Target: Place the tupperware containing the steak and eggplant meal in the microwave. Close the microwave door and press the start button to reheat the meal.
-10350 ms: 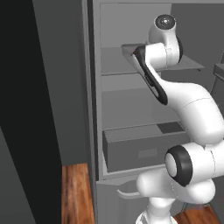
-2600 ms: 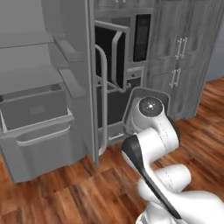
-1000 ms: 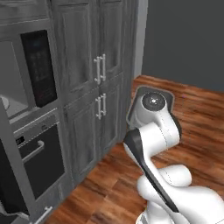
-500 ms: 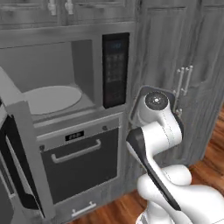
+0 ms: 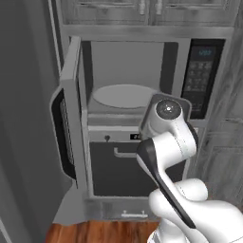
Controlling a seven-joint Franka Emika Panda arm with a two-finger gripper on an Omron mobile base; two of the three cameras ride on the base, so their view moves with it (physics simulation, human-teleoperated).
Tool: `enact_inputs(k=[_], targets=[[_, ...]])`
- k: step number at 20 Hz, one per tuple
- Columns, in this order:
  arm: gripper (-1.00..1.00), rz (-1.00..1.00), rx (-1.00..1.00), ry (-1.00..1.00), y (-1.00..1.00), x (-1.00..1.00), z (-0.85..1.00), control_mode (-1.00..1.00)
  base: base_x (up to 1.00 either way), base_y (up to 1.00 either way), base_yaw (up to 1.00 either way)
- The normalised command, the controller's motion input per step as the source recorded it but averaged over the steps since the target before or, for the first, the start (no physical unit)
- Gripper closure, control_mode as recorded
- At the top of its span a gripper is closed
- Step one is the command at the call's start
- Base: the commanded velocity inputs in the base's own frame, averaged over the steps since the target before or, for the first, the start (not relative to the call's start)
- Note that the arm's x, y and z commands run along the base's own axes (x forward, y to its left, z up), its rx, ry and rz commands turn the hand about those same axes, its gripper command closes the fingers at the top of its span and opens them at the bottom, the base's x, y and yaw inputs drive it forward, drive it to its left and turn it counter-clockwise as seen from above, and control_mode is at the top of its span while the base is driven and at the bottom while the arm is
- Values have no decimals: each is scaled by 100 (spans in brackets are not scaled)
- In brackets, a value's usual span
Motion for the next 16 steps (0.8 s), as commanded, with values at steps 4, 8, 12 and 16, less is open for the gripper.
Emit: enact_inputs(k=[4,8,12,16], targets=[[100,0,0,0,0,0,0,100,26,-54,61],[100,0,0,0,0,0,0,100,27,-90,44],[100,0,0,0,0,0,0,100,2,-42,39],[100,0,0,0,0,0,0,100,16,-4,34]])
